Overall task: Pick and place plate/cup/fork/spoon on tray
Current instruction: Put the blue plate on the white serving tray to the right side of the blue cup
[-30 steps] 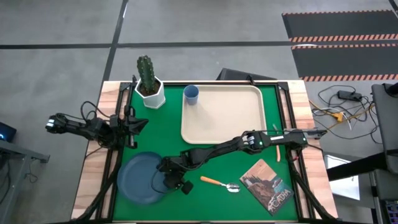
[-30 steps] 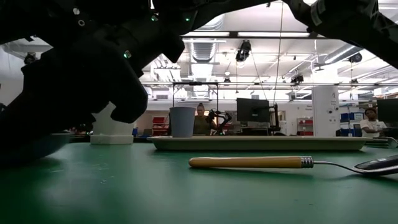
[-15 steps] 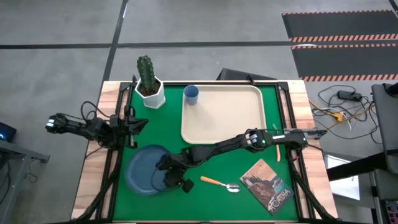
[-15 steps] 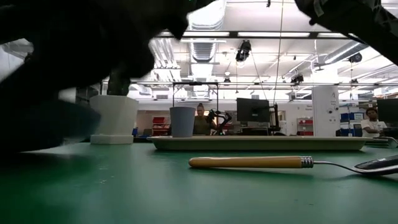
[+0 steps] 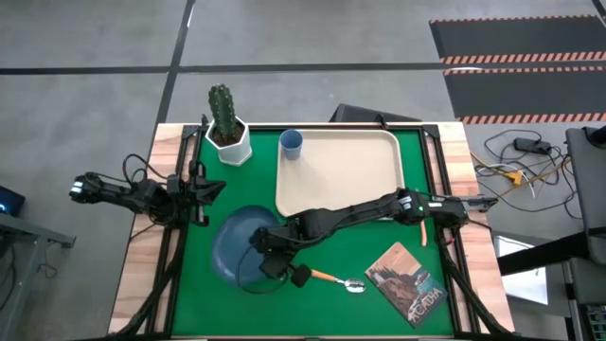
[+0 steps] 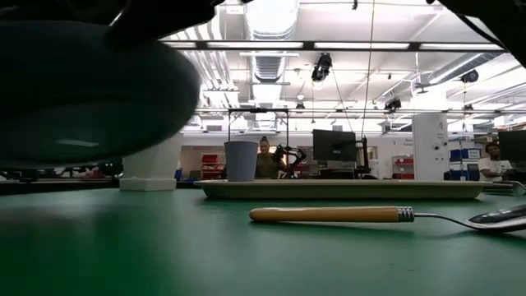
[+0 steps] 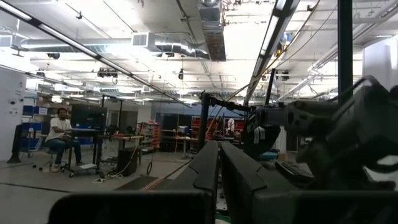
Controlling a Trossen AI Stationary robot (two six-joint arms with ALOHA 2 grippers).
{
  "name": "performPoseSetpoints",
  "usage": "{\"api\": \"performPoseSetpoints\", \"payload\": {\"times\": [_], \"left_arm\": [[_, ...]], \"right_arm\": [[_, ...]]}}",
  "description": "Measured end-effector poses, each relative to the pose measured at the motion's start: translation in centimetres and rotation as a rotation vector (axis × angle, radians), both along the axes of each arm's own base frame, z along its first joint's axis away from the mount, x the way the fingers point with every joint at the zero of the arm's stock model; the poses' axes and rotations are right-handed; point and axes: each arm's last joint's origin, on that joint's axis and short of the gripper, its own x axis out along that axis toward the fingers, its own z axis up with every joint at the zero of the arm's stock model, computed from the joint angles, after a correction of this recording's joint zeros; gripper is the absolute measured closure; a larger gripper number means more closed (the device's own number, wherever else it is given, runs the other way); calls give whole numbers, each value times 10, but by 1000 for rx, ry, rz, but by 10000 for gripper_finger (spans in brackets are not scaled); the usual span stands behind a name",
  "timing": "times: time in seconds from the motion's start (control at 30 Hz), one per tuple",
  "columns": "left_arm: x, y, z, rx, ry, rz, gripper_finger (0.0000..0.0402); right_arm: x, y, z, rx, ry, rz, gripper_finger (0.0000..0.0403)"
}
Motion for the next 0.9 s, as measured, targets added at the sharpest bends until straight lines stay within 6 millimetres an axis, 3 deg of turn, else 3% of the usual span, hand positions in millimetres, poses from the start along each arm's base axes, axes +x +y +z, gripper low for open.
{"api": "performPoseSetpoints", "payload": {"times": [0.27,0.6,0.9], "left_arm": [[0,0,0,-1,4,-1,402],[1,0,0,0,3,-12,402],[1,0,0,0,3,-13,402]], "right_arm": [[-30,-5,39,30,107,-106,394],[-79,0,77,-52,184,-295,394],[-144,-19,71,-107,106,-567,394]]}}
